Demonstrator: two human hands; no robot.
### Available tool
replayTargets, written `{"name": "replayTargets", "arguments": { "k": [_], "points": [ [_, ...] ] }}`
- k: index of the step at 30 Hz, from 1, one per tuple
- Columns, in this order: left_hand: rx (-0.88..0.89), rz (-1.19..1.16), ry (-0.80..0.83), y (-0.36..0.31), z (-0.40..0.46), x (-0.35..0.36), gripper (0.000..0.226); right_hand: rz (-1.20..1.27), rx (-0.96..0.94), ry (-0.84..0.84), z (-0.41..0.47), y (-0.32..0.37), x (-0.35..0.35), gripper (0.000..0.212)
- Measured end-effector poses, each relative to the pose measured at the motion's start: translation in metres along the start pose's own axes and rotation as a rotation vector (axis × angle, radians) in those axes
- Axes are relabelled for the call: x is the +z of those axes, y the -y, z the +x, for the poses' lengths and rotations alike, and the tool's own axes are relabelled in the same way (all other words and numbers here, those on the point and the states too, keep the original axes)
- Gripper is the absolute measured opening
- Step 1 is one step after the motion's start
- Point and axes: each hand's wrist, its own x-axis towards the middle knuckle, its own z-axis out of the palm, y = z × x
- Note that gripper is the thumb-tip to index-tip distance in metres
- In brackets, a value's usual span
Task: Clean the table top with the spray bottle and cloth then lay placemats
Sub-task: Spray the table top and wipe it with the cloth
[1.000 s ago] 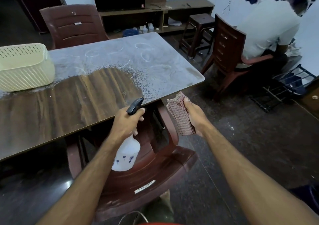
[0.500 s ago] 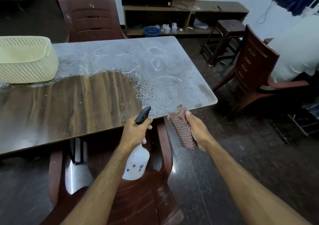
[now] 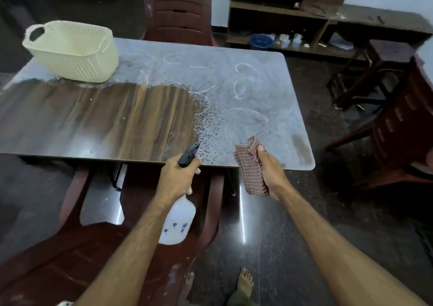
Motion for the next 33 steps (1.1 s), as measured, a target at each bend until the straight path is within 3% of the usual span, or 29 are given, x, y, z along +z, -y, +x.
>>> {"name": "replayTargets", "arguments": {
  "k": [13,33],
  "points": [
    [-0.122,-0.010,-0.223,-0.026,-0.009,0.065,0.031,-0.172,-0.017,0.162,0.072,0.025,-0.052,0.044],
    [-0.181,0.150,-0.182,-0.063,0.140,0.086,0.042,-0.108,0.084,0.191,0.220,0.055,-0.049,0.045]
  ]
}}
